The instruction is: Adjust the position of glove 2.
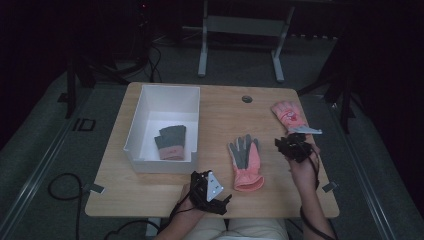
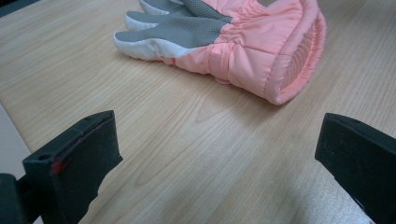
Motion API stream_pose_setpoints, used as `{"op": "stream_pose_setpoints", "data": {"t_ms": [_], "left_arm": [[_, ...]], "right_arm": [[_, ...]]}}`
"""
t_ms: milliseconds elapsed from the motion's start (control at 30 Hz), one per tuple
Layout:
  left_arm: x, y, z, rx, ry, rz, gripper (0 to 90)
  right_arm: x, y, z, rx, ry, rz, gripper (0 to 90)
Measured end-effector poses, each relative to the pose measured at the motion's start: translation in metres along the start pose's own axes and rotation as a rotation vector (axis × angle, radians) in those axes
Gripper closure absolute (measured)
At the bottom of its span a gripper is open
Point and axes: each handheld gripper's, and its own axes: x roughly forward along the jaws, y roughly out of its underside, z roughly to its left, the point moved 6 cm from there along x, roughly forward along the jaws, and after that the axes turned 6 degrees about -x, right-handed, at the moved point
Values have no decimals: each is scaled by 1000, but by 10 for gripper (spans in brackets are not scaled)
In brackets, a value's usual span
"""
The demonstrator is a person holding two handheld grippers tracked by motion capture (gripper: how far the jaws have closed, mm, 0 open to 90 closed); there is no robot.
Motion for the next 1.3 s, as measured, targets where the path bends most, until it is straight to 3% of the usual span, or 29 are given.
{"op": "stream_pose_setpoints", "data": {"t_ms": [33, 233, 367, 433, 600, 933, 1300], "left_arm": [[0, 0, 0, -2, 1, -2, 0], [3, 0, 1, 4, 4, 1, 0], [3, 0, 2, 3, 3, 4, 0], [3, 0, 2, -5, 3, -1, 0], [3, 0, 3, -4, 1, 1, 0], [3, 0, 4, -4, 1, -3, 0], [2, 2, 5, -8, -7, -3, 0]], "right_arm": [[0, 0, 0, 0, 0, 0, 682], [9, 8, -65, 38, 69, 31, 662], [19, 6, -86, 38, 73, 30, 660], [27, 8, -94, 37, 79, 54, 657], [39, 2, -110, 50, 86, 51, 644], [68, -34, -130, 40, 116, 76, 610], [109, -45, -148, 29, 155, 190, 554]]}}
